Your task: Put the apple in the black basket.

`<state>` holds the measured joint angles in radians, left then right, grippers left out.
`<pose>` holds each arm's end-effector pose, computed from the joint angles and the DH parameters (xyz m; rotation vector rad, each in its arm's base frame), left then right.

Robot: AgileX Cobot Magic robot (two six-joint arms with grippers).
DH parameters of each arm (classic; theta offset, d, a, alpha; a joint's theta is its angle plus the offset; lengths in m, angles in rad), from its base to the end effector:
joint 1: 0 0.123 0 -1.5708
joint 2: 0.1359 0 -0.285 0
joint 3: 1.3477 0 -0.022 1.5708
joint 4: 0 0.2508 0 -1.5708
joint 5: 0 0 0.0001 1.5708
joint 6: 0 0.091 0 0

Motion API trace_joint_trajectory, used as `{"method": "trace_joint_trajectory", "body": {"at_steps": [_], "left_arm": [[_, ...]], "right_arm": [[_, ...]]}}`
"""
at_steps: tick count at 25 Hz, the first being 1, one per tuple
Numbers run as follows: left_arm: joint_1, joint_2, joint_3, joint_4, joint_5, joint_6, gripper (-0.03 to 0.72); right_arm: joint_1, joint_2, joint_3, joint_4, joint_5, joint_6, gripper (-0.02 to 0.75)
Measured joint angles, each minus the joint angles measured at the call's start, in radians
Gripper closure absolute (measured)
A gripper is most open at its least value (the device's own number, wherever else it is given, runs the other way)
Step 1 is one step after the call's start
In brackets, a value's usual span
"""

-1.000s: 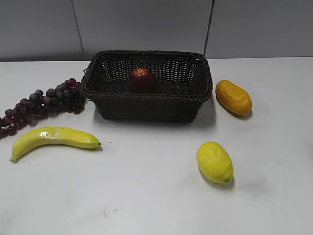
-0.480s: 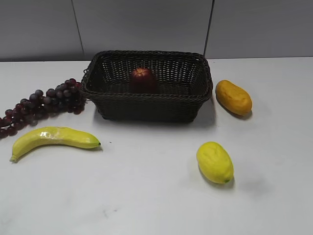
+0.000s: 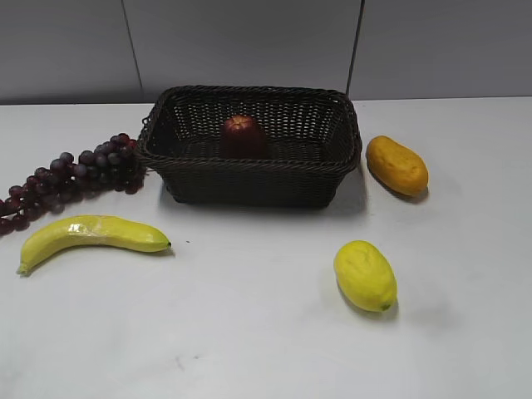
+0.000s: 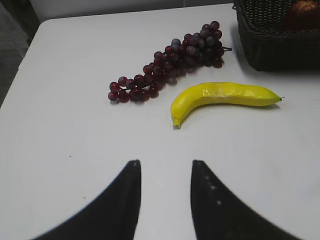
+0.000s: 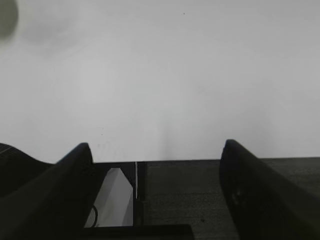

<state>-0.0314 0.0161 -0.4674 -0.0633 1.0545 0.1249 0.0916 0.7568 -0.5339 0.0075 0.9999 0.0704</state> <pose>0.0012 -0.0050 0.2688 0.1636 2.0787 -0.0196 0.1104 0.0107 0.2503 -0.0251 2.7077 0.0582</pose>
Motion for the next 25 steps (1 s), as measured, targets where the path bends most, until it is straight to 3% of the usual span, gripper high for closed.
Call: {"method": "trace_joint_trajectory", "body": {"at_steps": [25], "left_arm": [[0.0,0.0,0.0,0.0,0.0,0.0,0.45]], "right_arm": [[0.0,-0.629,0.036,-0.001,0.046,0.0,0.144]]}}
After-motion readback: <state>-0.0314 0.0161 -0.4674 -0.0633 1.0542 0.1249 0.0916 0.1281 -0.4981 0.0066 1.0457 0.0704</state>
